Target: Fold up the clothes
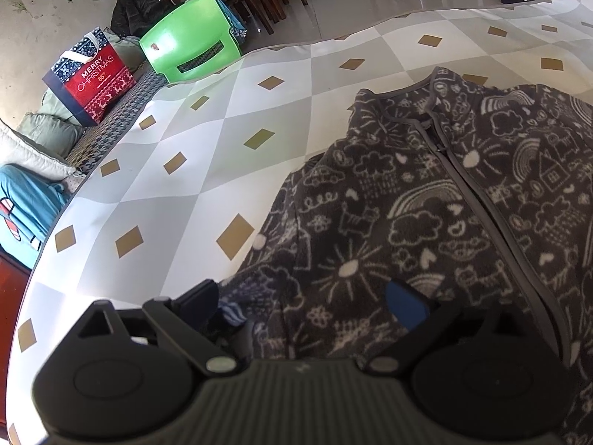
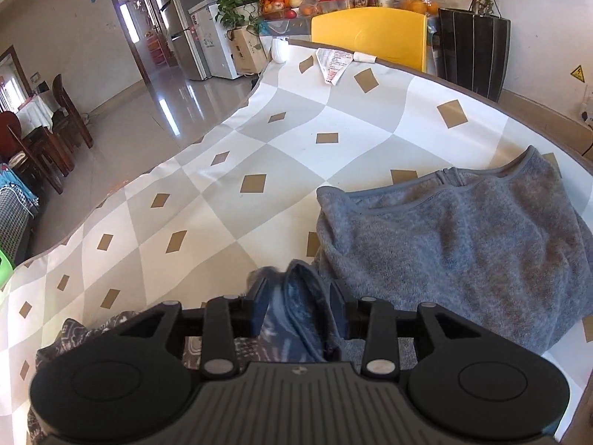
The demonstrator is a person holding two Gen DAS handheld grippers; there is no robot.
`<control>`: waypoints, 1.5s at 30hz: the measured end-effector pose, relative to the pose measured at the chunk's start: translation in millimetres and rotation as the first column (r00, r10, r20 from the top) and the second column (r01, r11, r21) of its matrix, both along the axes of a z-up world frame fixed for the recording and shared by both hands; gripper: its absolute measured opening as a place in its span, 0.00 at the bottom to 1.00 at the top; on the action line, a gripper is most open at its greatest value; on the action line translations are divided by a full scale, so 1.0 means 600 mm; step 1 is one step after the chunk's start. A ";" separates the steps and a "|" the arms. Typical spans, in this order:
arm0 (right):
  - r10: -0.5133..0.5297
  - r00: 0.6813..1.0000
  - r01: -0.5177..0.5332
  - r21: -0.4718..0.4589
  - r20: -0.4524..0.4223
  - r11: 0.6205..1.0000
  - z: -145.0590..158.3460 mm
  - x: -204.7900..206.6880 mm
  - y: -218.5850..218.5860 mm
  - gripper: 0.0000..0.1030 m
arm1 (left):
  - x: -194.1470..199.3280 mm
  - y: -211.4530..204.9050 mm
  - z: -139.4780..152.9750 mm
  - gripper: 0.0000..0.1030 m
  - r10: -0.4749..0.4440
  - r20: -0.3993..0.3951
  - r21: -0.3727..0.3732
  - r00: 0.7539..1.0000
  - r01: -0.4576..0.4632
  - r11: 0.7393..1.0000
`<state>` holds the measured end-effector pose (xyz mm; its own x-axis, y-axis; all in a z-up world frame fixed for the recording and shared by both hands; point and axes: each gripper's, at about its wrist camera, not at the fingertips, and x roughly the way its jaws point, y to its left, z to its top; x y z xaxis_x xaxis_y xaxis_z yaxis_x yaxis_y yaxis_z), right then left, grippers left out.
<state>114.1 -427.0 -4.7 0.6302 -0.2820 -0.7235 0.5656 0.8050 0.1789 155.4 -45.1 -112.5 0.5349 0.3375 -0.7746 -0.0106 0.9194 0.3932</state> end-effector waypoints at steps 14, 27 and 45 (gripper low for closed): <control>0.418 0.898 -0.386 0.213 -0.134 0.897 -0.081 0.015 0.114 0.35 | -0.007 -0.002 -0.001 0.96 -0.028 -0.010 -0.004 1.000 0.028 1.000; 0.569 0.780 -0.476 0.342 -0.261 0.810 -0.161 0.002 0.179 0.36 | -0.017 0.016 -0.003 0.97 -0.006 -0.033 -0.047 0.999 0.004 0.999; 0.556 0.685 -0.581 0.108 -0.470 0.807 -0.185 -0.029 0.216 0.19 | -0.020 0.014 -0.042 0.97 -0.010 -0.119 -0.060 0.993 0.003 0.998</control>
<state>96.8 -297.3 -115.5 0.2776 -0.0214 -0.9605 -0.0010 0.9997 -0.0226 143.6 -36.7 -137.5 0.4401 0.2858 -0.8512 0.0392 0.9410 0.3362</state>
